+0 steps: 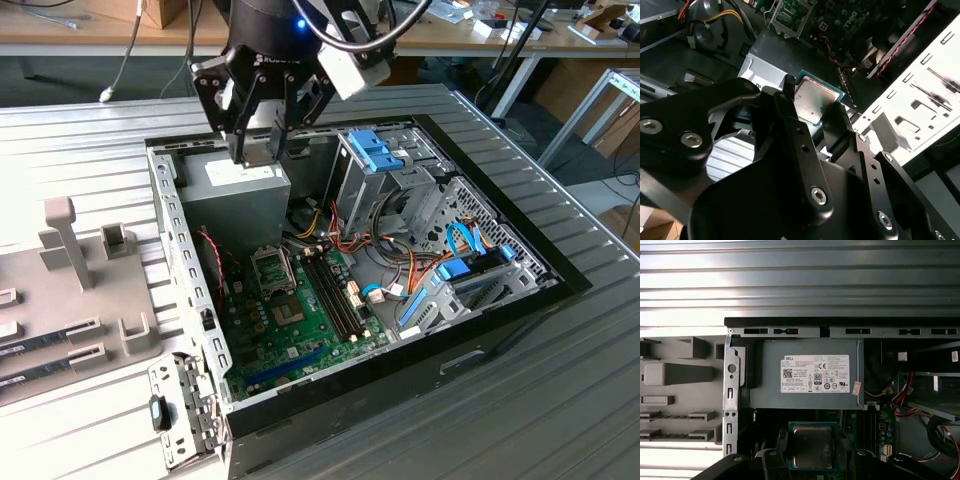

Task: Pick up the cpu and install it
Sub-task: 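Pick up the cpu and move it towards the insertion slot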

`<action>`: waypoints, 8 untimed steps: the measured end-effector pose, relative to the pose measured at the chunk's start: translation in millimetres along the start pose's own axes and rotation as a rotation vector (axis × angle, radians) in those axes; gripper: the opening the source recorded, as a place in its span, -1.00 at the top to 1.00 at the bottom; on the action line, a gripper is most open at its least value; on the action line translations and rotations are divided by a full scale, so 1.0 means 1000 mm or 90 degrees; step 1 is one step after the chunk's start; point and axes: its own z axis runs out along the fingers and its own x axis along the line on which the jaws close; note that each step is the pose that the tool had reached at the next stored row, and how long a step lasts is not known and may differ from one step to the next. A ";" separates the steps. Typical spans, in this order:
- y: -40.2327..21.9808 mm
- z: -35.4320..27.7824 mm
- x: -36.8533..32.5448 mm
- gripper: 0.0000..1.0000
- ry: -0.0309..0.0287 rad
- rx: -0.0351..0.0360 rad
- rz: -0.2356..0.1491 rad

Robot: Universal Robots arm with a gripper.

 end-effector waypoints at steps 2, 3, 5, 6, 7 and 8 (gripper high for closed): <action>-0.0004 0.0011 -0.0015 0.05 0.0000 0.0001 0.000; -0.0008 0.0017 -0.0024 0.05 0.0000 -0.0001 0.000; -0.0016 0.0029 -0.0042 0.05 0.0000 0.0000 0.000; -0.0021 0.0036 -0.0052 0.05 -0.0001 -0.0001 0.000; -0.0025 0.0041 -0.0059 0.05 0.0000 0.0000 0.000; -0.0031 0.0051 -0.0075 0.05 0.0000 0.0000 0.000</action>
